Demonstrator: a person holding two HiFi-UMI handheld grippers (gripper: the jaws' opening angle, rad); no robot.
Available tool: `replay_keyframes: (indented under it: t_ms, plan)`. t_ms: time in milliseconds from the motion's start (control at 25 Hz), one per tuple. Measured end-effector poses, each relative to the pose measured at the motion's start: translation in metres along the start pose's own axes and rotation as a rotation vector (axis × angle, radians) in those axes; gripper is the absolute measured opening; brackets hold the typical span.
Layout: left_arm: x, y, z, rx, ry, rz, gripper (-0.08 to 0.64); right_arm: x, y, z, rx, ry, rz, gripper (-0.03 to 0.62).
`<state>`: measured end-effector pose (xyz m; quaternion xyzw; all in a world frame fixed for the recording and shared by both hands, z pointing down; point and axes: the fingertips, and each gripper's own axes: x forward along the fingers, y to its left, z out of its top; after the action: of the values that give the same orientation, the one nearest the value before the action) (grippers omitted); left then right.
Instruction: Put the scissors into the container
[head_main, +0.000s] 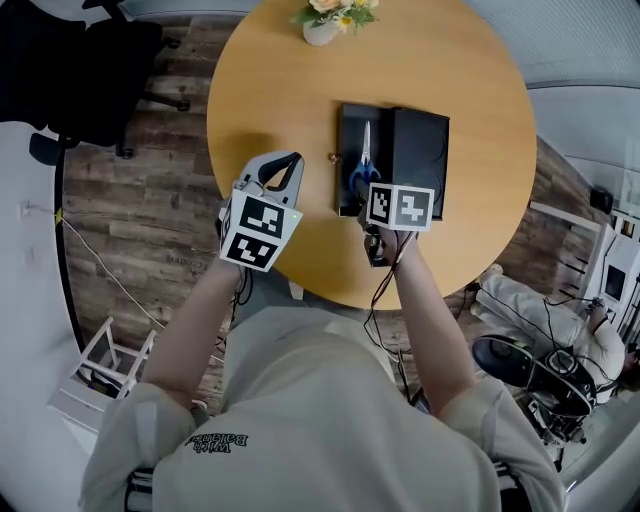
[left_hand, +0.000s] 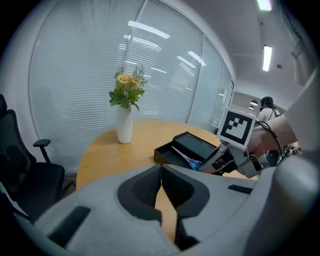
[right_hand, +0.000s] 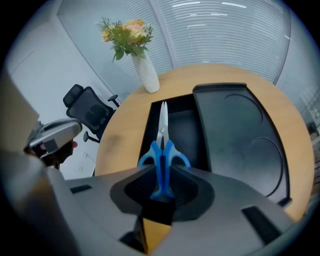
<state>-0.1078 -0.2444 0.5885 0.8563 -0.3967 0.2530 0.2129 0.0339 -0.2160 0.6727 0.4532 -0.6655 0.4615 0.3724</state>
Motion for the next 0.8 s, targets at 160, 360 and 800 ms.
replay_keyframes:
  t_ms: [160, 360, 800]
  plan:
    - [0.007, -0.003, -0.008, -0.010, 0.017, -0.013, 0.021, 0.013, -0.004, -0.008, 0.035, 0.057, -0.015, 0.094]
    - [0.015, -0.001, -0.011, -0.041, 0.023, -0.009, 0.021, 0.023, -0.002, -0.016, 0.028, 0.101, -0.019, 0.094]
    - [0.015, -0.004, -0.019, -0.033, 0.047, -0.030, 0.021, 0.035, -0.002, -0.022, -0.001, 0.226, -0.024, 0.094]
